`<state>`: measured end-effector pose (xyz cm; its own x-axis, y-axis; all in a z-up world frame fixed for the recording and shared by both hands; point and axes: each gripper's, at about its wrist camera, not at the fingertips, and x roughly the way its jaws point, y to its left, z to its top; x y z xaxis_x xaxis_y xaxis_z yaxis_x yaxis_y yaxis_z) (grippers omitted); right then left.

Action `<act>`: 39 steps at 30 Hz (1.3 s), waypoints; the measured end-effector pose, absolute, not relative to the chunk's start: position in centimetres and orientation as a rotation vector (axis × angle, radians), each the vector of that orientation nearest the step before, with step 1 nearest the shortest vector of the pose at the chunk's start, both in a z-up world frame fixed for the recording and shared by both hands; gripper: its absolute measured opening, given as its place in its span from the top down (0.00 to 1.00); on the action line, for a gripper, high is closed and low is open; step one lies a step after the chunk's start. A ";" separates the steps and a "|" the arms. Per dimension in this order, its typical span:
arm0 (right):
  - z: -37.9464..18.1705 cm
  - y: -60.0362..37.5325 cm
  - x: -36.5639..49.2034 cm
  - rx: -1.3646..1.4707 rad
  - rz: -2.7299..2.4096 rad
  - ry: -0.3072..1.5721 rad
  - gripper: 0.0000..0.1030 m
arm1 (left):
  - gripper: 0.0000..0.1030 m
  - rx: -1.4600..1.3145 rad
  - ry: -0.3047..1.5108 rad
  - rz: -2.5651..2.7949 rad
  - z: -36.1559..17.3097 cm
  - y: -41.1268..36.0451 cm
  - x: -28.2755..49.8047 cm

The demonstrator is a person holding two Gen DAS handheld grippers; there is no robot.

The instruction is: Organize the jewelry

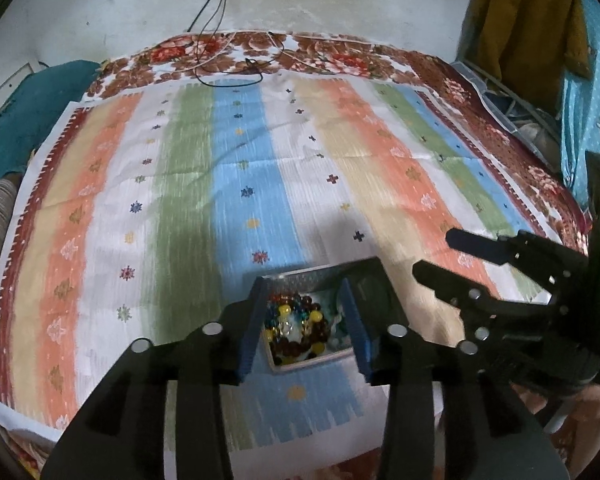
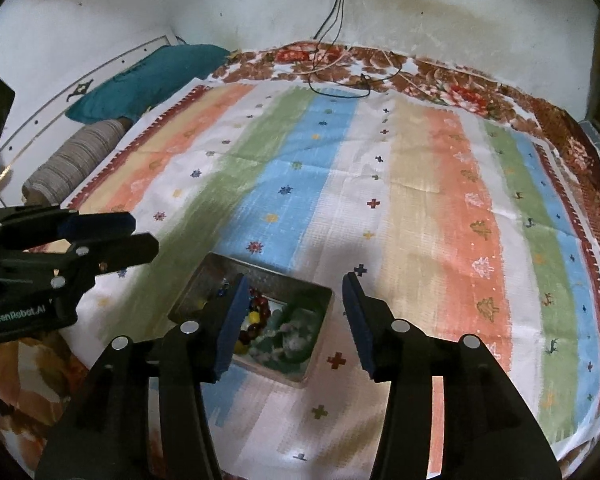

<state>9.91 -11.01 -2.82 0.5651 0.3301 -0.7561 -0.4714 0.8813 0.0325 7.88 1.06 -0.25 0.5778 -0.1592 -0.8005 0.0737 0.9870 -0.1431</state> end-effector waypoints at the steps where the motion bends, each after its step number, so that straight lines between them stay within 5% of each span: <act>1: -2.8 -11.2 9.7 -0.176 0.477 0.848 0.48 | 0.52 -0.091 0.943 -0.135 -0.3 1.0 7.6; 17: -2.5 -13.6 6.9 -0.123 0.531 0.830 0.18 | 0.06 -0.041 0.880 -0.138 -0.1 0.6 3.7; 23: -2.4 -14.1 5.5 -0.140 0.538 0.802 0.09 | 0.06 -0.009 0.884 -0.116 -0.4 0.4 2.9; 39: -1.9 -14.9 3.9 -0.123 0.559 0.778 0.07 | 0.06 -0.018 0.861 -0.096 -0.2 0.2 1.0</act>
